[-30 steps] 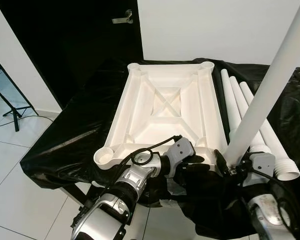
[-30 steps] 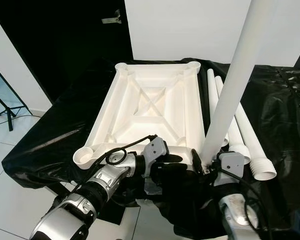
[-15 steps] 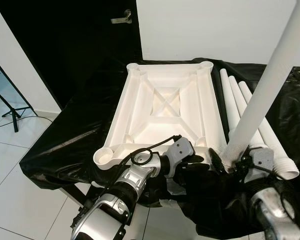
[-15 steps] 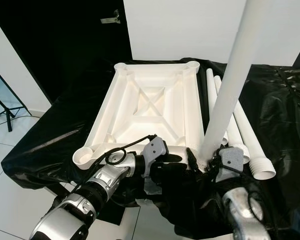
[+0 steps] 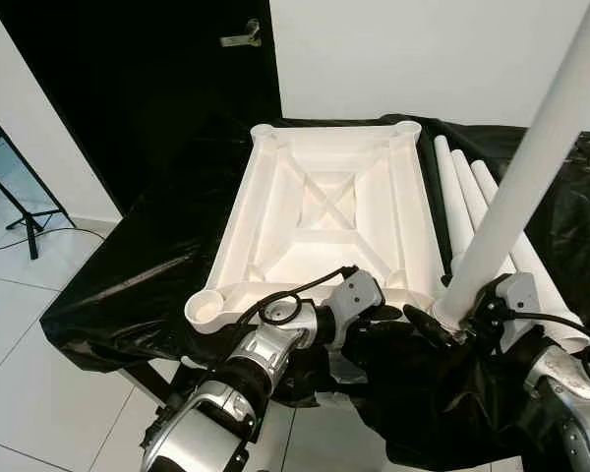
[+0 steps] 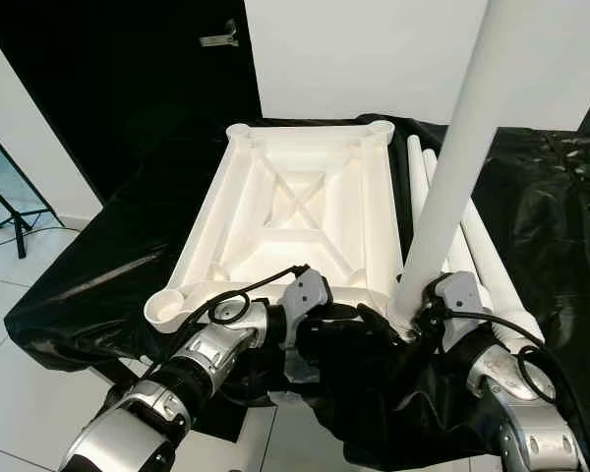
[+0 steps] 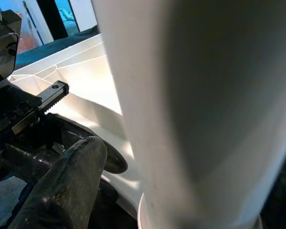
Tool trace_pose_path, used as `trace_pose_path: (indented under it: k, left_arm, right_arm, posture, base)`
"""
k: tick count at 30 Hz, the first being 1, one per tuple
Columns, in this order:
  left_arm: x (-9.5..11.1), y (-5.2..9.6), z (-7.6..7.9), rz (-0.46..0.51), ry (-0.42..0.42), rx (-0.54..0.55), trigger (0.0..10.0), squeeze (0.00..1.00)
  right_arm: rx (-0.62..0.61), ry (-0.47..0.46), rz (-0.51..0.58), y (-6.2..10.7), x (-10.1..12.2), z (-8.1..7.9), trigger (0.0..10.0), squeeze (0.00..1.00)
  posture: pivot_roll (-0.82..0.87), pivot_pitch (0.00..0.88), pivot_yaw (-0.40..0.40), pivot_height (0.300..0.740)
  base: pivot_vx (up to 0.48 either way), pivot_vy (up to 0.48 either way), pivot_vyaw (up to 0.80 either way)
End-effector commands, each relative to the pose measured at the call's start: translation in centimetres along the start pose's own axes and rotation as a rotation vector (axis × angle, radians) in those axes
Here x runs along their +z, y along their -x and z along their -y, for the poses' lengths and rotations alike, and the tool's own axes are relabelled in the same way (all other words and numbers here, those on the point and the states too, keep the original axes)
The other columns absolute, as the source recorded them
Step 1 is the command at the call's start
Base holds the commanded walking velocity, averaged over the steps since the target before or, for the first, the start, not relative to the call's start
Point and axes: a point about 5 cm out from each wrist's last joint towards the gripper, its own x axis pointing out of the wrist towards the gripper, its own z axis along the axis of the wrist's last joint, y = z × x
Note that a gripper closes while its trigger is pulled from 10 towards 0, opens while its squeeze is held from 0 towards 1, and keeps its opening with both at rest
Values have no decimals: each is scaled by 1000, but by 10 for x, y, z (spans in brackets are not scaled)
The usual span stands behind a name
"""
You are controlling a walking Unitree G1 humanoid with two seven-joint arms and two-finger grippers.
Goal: Building children table
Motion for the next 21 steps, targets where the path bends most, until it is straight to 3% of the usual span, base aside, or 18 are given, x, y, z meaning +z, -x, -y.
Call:
trace_pose_path:
  k: [1, 2, 3, 4, 5, 11, 16, 17, 20, 21]
  left_arm:
    - [-32, -3, 27, -95, 124, -188, 10000, 0]
    - [-32, -3, 27, -95, 124, -188, 10000, 0]
    - [-32, -2, 26, -96, 123, -188, 10000, 0]
    - [-32, -2, 26, -96, 123, -188, 10000, 0]
    - [-31, -2, 25, -97, 122, -187, 10000, 0]
    - [-29, -2, 23, -100, 113, -188, 10000, 0]
    - [-30, -2, 23, -106, 109, -189, 10000, 0]
    - [-30, -2, 23, -106, 109, -189, 10000, 0]
    - [-30, -1, 23, -106, 109, -186, 10000, 0]
    - [-30, -1, 23, -106, 109, -186, 10000, 0]
  right_arm:
    - [34, -38, -53, 1, -13, -5, 10000, 0]
    - [34, -38, -53, 1, -13, -5, 10000, 0]
    - [38, -39, -53, 1, -14, -5, 1216, 0]
    - [38, -39, -53, 1, -14, -5, 1216, 0]
    - [40, -42, -52, 1, -14, -5, 0, 0]
    - [86, -68, -45, 2, -16, -15, 0, 0]
    - [-130, -179, 101, -6, -13, -34, 0, 0]
    - [-130, -179, 101, -6, -13, -34, 0, 0]
    - [-332, -230, 113, -2, -23, -42, 0, 0]
    - [-332, -230, 113, -2, -23, -42, 0, 0]
  posture:
    - [65, 0, 44, 740]
    - [65, 0, 44, 740]
    - [65, 0, 48, 740]
    - [65, 0, 48, 740]
    - [65, 0, 48, 740]
    - [61, 0, 56, 740]
    - [70, 0, 48, 740]
    - [70, 0, 48, 740]
    - [76, 0, 43, 740]
    - [76, 0, 43, 740]
  base:
    - [0, 0, 0]
    - [0, 0, 0]
    - [0, 0, 0]
    - [0, 0, 0]
    - [0, 0, 0]
    - [0, 0, 0]
    - [0, 0, 0]
    - [0, 0, 0]
    - [0, 0, 0]
    - [0, 0, 0]
